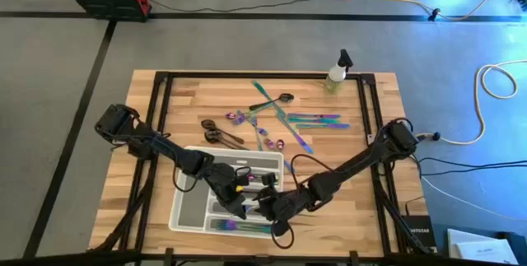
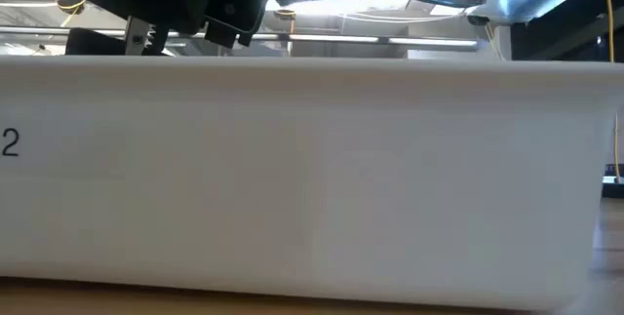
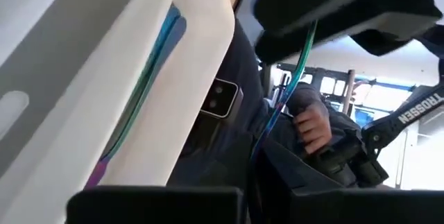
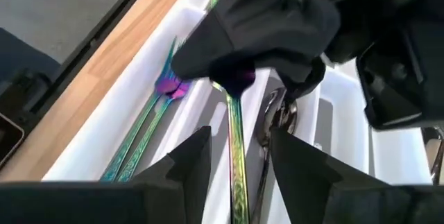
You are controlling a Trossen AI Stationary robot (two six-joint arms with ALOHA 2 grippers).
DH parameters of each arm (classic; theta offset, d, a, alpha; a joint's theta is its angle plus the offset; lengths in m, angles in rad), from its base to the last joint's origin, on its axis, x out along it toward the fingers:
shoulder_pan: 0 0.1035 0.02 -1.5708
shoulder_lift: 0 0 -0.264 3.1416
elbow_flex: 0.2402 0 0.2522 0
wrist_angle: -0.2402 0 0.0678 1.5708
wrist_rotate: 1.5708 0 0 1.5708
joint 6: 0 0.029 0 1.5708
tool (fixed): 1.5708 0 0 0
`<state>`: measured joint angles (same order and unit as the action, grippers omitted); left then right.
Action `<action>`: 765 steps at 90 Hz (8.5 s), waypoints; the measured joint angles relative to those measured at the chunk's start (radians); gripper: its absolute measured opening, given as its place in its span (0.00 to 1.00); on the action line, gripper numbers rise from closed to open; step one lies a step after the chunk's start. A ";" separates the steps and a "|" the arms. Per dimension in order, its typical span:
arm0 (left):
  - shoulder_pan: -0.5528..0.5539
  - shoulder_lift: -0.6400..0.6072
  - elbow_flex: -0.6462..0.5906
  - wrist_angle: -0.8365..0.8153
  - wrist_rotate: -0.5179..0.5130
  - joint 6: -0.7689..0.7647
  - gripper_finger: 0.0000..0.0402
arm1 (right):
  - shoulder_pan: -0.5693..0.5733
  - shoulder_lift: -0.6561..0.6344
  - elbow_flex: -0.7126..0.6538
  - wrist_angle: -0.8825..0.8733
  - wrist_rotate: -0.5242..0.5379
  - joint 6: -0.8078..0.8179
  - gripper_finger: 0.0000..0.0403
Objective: Sort silverware
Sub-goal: Put the blue fork into the white silverware tray, then adjust the white silverware tray
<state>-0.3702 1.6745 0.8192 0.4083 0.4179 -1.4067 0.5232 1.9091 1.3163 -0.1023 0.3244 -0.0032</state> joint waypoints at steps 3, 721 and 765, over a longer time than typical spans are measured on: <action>0.001 0.000 0.000 0.000 0.000 0.000 0.00 | 0.000 0.000 0.000 0.001 0.001 0.000 0.32; -0.643 -0.456 -0.253 -1.145 -0.741 0.586 0.26 | 0.026 0.474 0.914 -1.457 0.349 1.114 0.23; -0.558 -0.452 -0.253 -1.019 -0.752 0.737 0.26 | 0.037 0.461 0.768 -1.470 0.248 1.229 0.10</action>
<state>-0.9284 1.2221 0.5667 -0.6108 -0.3336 -0.6700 0.5600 2.3699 2.0846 -1.5719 0.5720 1.2259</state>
